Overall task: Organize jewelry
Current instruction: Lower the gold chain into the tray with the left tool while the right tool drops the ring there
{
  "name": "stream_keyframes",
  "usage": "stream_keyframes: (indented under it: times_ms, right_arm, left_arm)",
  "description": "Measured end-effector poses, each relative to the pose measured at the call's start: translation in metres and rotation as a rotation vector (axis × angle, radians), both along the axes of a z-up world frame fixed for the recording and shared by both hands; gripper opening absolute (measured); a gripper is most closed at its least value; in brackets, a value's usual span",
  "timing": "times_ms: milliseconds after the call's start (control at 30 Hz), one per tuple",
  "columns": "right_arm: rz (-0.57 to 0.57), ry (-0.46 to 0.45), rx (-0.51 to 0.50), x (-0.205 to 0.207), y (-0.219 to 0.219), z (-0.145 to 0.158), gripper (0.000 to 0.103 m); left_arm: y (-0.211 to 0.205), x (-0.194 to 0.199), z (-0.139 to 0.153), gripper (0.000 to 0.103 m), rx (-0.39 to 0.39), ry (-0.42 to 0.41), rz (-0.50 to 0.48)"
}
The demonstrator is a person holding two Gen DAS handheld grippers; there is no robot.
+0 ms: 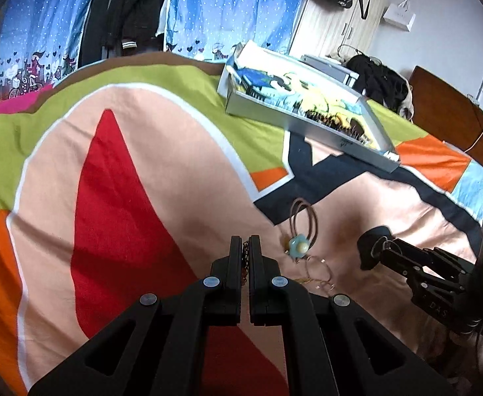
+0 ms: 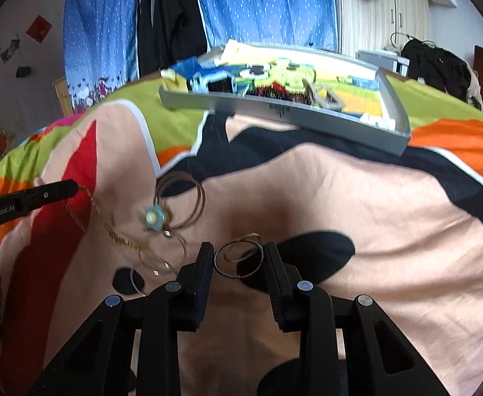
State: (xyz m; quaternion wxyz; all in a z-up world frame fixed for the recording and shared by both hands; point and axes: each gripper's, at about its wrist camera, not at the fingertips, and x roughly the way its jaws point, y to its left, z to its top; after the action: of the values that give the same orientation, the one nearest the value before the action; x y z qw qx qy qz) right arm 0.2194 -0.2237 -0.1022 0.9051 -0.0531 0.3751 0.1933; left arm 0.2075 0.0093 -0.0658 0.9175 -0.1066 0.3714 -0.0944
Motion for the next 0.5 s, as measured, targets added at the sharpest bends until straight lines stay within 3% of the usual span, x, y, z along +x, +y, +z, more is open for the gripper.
stream_keyframes:
  times_ms: [233, 500]
  right_arm:
    - [-0.006, -0.084, 0.058, 0.011, -0.009, 0.030, 0.029]
    - [-0.055, -0.208, 0.117, 0.056, -0.043, 0.062, 0.029]
  left_arm:
    - [-0.010, 0.013, 0.041, 0.001, 0.009, -0.049, -0.007]
    - [-0.046, 0.055, 0.092, 0.001, 0.034, -0.120, -0.069]
